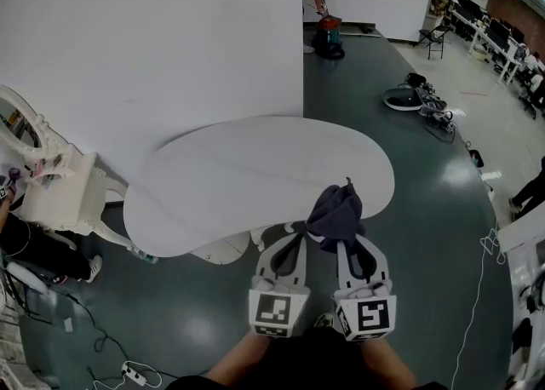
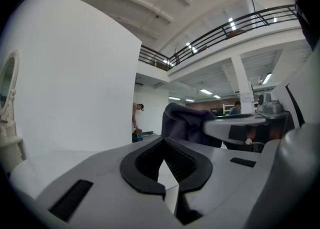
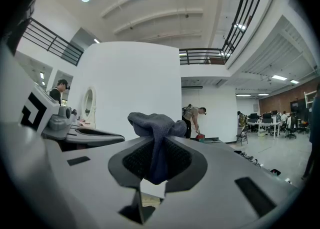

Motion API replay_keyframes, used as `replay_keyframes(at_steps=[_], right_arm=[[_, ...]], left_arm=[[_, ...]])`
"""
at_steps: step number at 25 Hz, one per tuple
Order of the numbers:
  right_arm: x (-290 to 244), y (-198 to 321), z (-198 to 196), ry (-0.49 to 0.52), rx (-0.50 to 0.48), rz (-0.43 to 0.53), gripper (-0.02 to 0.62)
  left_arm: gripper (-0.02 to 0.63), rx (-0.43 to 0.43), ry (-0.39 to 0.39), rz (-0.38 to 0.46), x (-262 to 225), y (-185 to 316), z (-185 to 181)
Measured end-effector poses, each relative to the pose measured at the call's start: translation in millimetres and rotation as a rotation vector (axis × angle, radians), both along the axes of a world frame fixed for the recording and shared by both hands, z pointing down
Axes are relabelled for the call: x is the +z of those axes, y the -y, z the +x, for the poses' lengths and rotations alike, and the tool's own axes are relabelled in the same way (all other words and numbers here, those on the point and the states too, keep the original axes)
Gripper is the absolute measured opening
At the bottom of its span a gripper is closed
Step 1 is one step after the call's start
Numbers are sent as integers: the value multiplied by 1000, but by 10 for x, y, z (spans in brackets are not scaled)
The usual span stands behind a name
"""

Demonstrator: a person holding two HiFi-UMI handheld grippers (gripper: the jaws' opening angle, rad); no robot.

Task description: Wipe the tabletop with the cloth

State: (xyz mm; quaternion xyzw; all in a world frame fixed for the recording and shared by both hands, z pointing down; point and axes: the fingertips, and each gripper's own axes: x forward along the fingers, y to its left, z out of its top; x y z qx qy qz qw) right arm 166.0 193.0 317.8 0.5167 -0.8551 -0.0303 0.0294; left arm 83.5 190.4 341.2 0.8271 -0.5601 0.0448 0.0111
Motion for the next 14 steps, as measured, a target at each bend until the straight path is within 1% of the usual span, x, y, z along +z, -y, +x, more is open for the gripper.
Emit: replay_keyframes(at_steps=[3,14], right_arm=[[-49,11,37,11,-1,8,43],[-144,87,84,19,4,25,43]], left_arm=[[6,20,32,-10,15,-5,89],[6,42,34,-2,-71,71,201]])
